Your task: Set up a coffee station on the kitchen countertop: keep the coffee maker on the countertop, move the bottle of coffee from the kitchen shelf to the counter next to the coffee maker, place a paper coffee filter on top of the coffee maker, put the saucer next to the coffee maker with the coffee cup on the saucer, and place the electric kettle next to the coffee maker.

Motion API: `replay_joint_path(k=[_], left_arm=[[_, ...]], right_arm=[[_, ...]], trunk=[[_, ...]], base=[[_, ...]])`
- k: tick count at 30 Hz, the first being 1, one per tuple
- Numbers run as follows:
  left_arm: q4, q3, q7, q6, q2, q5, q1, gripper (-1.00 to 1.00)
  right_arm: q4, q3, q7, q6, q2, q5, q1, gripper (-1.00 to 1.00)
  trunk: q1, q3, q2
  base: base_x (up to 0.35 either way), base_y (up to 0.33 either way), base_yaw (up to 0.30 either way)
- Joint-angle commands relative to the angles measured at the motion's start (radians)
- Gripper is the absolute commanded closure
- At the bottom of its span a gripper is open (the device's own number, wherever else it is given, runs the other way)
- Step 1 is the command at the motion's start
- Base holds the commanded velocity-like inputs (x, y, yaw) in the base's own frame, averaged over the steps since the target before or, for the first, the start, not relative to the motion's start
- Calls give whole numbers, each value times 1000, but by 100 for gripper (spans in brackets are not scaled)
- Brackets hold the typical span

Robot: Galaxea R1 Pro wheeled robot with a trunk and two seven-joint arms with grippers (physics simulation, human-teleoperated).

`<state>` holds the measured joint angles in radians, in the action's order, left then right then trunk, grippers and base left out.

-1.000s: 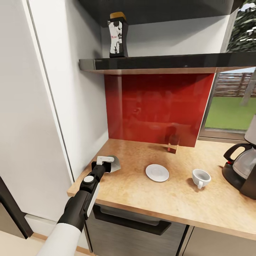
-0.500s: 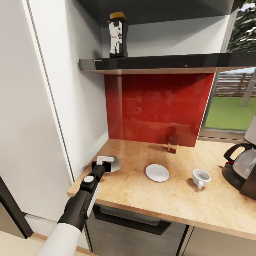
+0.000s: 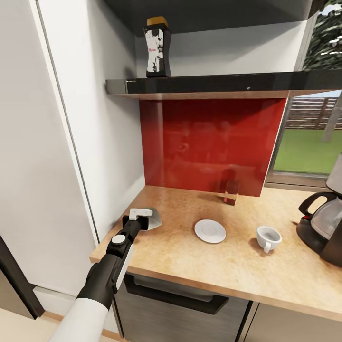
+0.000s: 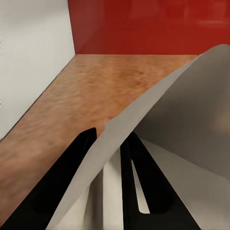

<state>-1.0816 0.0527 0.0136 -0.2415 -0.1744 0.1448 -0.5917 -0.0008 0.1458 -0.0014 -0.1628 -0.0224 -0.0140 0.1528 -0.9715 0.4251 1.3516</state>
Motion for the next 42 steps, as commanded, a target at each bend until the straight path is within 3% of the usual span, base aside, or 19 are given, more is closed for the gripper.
replay_joint_path(k=[1,42], left_arm=[[-1,1,2,-5,0,12,0,100],[-2,2,2,-7,0,12,0,100]], right_arm=[[1,5,0,-3,0,-1,1,-100],[0,5,0,-3,-1,-1,1,-100]], trunk=[[4,-2,-7],[161,-131,-294]], base=[[0,0,0],[0,0,0]])
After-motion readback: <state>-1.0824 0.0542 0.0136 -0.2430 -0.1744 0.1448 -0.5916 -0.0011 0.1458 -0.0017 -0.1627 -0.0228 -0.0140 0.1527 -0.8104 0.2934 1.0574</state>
